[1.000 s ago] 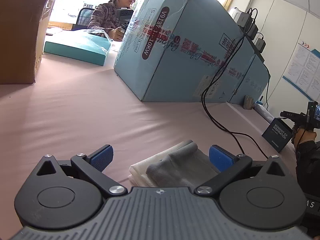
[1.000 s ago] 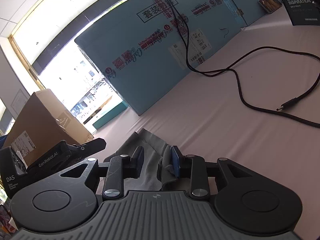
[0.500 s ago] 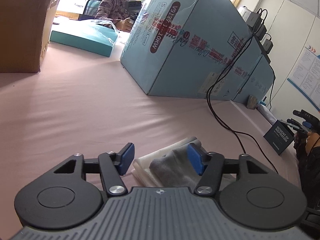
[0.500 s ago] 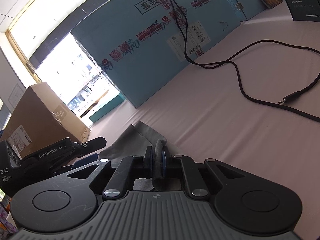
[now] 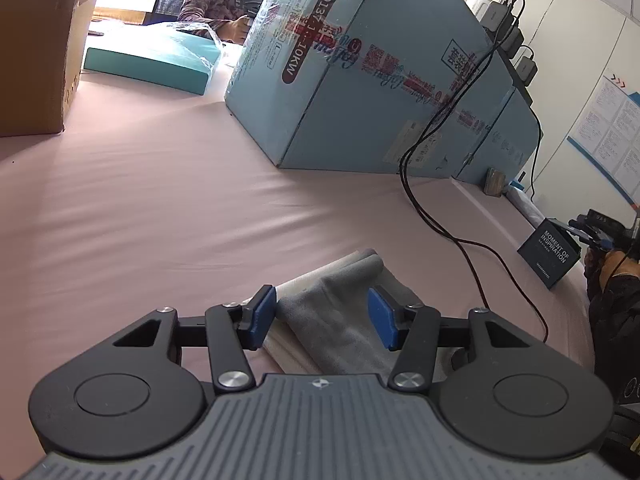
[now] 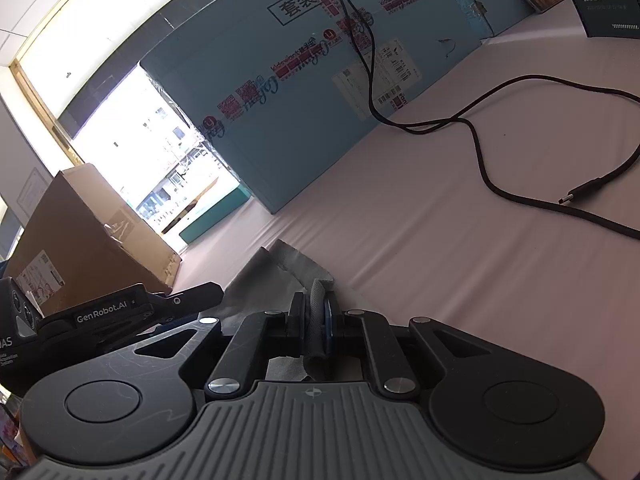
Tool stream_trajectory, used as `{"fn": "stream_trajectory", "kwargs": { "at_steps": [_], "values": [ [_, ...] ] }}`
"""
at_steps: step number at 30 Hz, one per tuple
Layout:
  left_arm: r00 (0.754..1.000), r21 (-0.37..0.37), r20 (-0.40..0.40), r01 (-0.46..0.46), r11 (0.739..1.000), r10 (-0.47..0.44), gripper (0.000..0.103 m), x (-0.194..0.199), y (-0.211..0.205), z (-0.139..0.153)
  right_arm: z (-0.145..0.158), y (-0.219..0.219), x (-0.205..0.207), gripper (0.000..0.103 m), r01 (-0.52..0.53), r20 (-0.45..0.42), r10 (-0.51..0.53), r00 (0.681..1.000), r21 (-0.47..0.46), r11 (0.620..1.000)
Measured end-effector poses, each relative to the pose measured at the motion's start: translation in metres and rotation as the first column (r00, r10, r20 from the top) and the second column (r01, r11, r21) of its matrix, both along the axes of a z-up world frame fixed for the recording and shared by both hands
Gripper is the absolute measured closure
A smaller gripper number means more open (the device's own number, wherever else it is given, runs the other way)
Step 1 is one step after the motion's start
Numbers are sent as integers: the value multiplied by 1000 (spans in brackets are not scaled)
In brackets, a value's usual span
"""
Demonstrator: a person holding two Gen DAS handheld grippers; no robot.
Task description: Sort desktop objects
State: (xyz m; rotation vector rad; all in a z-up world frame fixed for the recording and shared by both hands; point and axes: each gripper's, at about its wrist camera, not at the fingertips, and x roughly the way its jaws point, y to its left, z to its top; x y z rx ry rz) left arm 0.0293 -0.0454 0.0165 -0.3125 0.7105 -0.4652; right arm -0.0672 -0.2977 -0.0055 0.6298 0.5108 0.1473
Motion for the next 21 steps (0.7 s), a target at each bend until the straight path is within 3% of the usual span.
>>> {"fn": "stream_trajectory", "kwargs": {
  "at_steps": [2,4,8,11,15,21],
  "values": [
    [1000,9,-6,-2,1000,2,75,0,-1,-1,0,0,0,90,-3,2,3,1000,2,1000],
    [1000,20,-12,-3,1000,3,84,0,-1,-2,0,1,0,88,-7,4,7,1000,0,1000],
    [1000,67,10,-1,998,0,88,-3,-6,-1,1,4,0,86,-17,7,17,1000,-17,1000],
    [1000,83,30,-7,997,5,91,-6,-8,1,2,5,-2,94,-17,20,18,1000,-23,1000],
    [998,86,61,-19,996,13,91,-10,-9,4,3,4,-5,95,-13,47,14,999,-15,1000],
    [987,117,158,-43,992,24,91,-23,-13,12,7,5,-8,95,-19,83,21,996,-20,1000]
  ]
}}
